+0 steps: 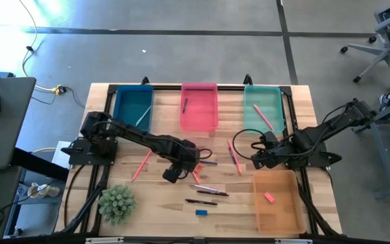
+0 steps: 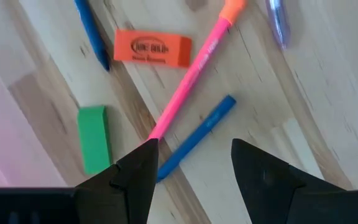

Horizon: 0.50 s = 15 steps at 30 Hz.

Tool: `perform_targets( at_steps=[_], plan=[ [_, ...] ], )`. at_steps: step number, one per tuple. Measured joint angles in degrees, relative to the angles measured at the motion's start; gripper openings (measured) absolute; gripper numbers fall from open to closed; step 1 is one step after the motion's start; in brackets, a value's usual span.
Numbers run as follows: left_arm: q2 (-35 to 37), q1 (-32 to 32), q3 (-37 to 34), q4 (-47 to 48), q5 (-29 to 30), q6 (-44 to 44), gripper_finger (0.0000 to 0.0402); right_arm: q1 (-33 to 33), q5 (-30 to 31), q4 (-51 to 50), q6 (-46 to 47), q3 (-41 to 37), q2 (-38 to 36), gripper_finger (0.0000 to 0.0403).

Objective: Sort crayons/erasers/pens/pencils in bins
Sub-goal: Put the blue crayon into the pink bin

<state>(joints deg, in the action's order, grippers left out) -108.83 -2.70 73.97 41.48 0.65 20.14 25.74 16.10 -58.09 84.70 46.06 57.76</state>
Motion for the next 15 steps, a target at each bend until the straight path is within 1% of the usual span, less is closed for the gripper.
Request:
perform_targets(
  at_steps=[15],
  plan=[
    [-5.4, -0.1, 0.1, 0.6, -0.3, 1.4, 0.0190, 0.0, 0.0, -0.8, -0.2, 0.0, 0.0, 0.0138]
  ],
)
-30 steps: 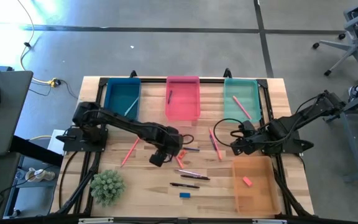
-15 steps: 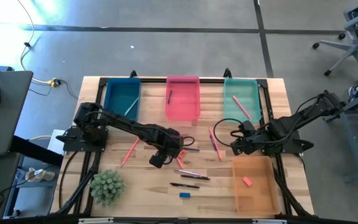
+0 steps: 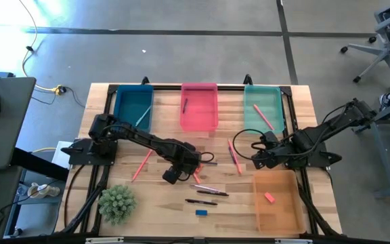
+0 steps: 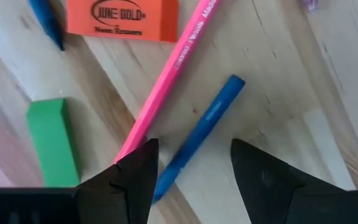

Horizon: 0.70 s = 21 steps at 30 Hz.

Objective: Sort crayons/erasers/pens/pencils in bins
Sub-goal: Put the blue crayon into the pink bin

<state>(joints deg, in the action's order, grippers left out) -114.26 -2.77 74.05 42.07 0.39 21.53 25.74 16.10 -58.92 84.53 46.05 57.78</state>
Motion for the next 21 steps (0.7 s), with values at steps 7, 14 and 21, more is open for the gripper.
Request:
perform_targets(
  at_steps=[7, 14, 21],
  plan=[
    [-0.6, 0.0, 0.1, 0.1, -0.1, 0.0, 0.0173, 0.0, 0.0, 0.0, 0.0, 0.0, 0.0, 0.0138],
    [-0.8, -0.1, 0.0, 0.6, -0.1, -0.3, 0.0098, 0.0, 0.0, 0.0, 0.0, 0.0, 0.0, 0.0138],
    [-0.9, -0.1, 0.0, 1.2, -0.1, -0.3, 0.0027, 0.0, 0.0, 0.0, 0.0, 0.0, 0.0, 0.0138]
  ],
)
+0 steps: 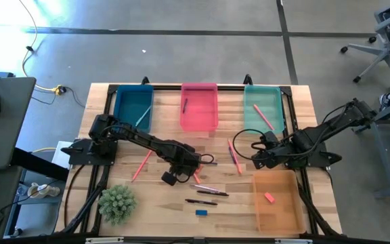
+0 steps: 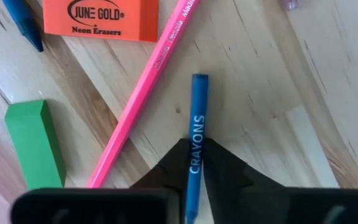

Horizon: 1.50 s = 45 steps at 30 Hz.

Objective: Sort crayons/erasers/pens/pencils in bins
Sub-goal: Put the blue crayon into the pink bin

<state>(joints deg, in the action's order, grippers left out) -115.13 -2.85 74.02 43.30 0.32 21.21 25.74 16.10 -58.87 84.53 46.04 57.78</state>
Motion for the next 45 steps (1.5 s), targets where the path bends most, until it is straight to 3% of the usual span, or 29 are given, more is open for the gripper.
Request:
perform_targets(
  at_steps=[4, 13, 20, 28, 37, 45],
  plan=[
    [0.0, 0.0, 0.0, 0.2, -0.5, 0.0, 0.0006, 0.0, 0.0, 0.0, 0.0, 0.0, 0.0, 0.0138],
    [1.1, 0.1, -0.1, 2.1, -1.6, 0.8, 0.0011, 0.0, 0.0, 0.0, 0.0, 0.0, 0.0, 0.0138],
    [6.9, 1.1, -0.3, 6.3, -2.0, 1.5, 0.0011, 0.0, 0.0, 0.0, -0.2, 0.0, 0.0, 0.0138],
    [14.7, 5.5, -0.2, 4.2, 1.0, -0.4, 0.0010, 0.0, 0.0, -0.1, -0.2, 0.0, 0.0, 0.0138],
    [21.3, 15.0, -0.2, -7.8, 3.8, -6.1, 0.0010, 0.0, 3.1, 0.1, 0.0, 0.0, 0.0, 0.0138],
    [20.9, 24.0, -0.1, -23.3, 3.8, -15.1, 0.0010, 0.0, 6.5, 0.5, 3.0, 0.0, 0.0, 0.0138]
  ],
)
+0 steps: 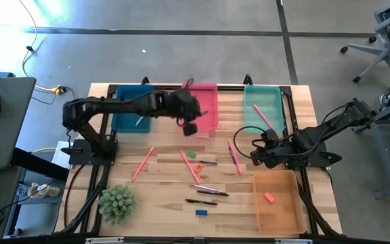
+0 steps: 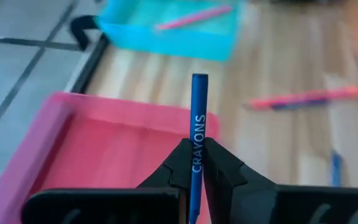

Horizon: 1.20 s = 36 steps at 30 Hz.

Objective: Sort crayons/erasers/pens/pencils in bins
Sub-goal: Put the blue crayon into the pink bin

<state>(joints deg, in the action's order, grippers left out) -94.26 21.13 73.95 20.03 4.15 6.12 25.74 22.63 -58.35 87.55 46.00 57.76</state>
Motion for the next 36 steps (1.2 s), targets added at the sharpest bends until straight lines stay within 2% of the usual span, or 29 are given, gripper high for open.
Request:
perform_targets(
  at_steps=[4, 13, 27, 36],
  plan=[
    [-1.7, 3.9, 0.0, -3.4, 0.0, -5.3, 0.0010, 0.0, 1.3, 1.4, 0.1, 0.0, 0.0, 0.0138],
    [-10.1, 9.4, -0.1, -2.8, -2.0, -16.8, 0.0010, -1.9, 2.4, 3.6, 1.0, 0.0, 0.0, 0.0138],
    [-16.9, 9.5, -0.1, -1.8, -3.5, -19.5, 0.0010, -6.3, 4.2, 5.5, 0.8, 0.0, 0.0, 0.0138],
    [-17.6, 9.8, 0.0, -1.9, -3.9, -19.5, 0.0015, -8.4, 7.6, 19.9, -11.7, 0.0, 0.0, 0.0138]
  ],
)
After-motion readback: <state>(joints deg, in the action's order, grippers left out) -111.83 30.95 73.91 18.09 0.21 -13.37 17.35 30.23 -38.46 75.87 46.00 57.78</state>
